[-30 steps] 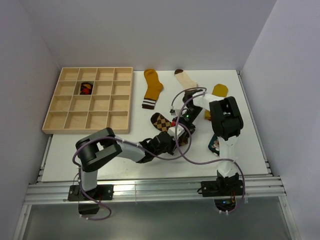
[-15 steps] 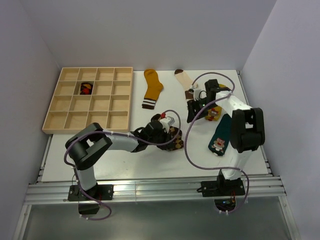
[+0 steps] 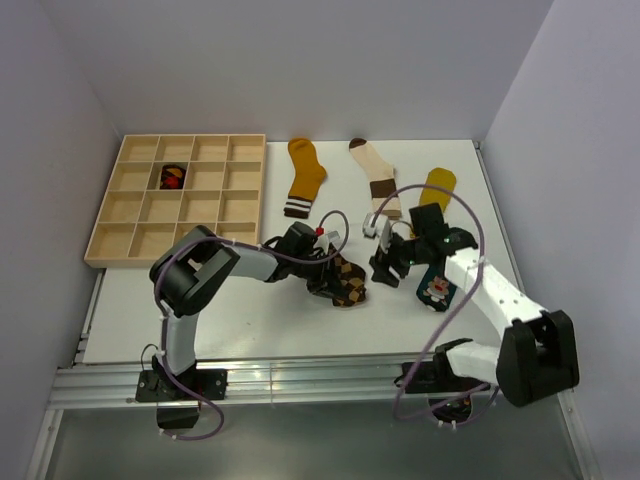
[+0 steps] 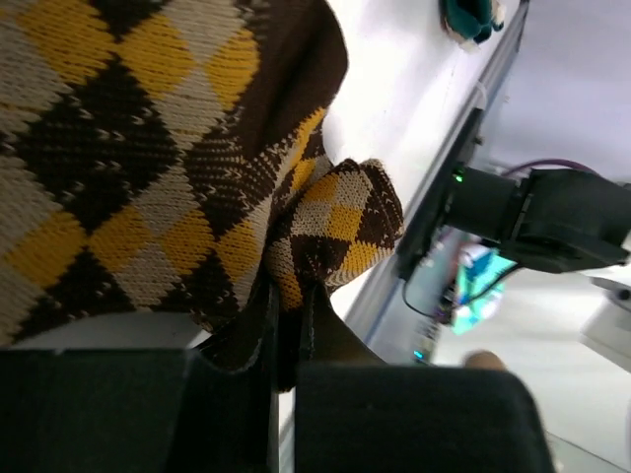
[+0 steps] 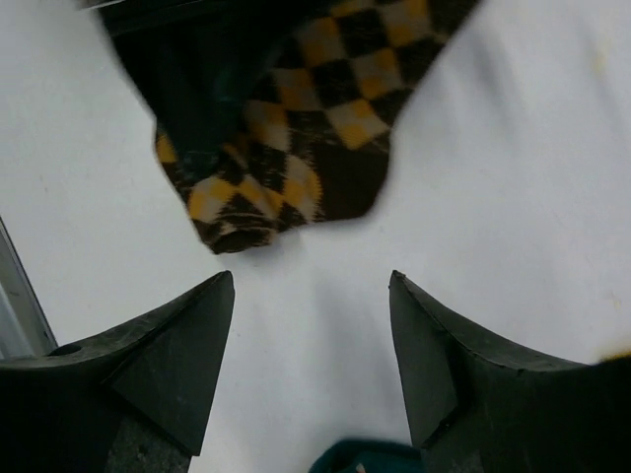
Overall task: Roll the socks
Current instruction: Roll the sock at the center of the board.
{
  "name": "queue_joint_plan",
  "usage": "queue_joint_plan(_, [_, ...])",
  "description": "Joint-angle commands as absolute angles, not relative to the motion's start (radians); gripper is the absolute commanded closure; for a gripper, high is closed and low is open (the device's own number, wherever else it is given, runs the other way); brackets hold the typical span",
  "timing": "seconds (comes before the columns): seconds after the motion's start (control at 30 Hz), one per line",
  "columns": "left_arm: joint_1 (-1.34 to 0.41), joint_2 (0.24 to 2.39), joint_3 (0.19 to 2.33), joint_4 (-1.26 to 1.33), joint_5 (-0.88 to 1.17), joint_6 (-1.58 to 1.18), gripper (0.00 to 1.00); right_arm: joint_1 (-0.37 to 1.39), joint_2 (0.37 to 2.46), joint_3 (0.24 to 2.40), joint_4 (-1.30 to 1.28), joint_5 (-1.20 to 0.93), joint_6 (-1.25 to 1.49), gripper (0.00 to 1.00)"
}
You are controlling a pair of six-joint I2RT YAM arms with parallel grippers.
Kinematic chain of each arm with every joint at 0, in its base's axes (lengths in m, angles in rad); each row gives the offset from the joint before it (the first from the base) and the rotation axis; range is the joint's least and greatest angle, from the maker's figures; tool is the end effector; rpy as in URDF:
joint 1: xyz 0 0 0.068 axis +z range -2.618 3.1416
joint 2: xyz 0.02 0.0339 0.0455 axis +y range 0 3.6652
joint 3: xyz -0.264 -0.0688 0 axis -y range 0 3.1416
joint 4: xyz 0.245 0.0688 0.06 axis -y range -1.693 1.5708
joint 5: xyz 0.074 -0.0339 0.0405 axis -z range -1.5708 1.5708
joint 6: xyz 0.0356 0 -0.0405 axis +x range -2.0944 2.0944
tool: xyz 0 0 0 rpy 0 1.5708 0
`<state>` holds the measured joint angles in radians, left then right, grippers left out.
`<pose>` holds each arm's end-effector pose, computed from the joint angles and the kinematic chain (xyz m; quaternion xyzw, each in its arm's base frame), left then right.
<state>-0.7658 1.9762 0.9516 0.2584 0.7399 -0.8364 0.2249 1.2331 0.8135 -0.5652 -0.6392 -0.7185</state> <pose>0.2536 -0.2772 0.1084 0.1112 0.8624 -0.4937 0.0151 0.2267 0.0737 0.2321 -0.4938 0.7684 0.2247 0.3394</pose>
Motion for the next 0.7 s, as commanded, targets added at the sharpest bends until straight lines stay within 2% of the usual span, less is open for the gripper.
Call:
queue_joint_plan(0.0, [-0.761,2.045,0.98,0.082,0.807,-0.868,1.0,0.332,1.12,0.686,-0.457,-0.631,-0.902,0.28])
queue_joint_plan(0.23, [-0.742,2.088,1.063,-0.098,0.776,-0.862,1.0,0.526,1.088,0.591,-0.384,-0.503,-0.968,0.26])
queue_joint_plan(0.67, [-0.727,2.135,1.124,-0.137,0.785,-0.854,1.0,0.698,1.078,0.445,-0.123,-0.319,-1.031,0.25])
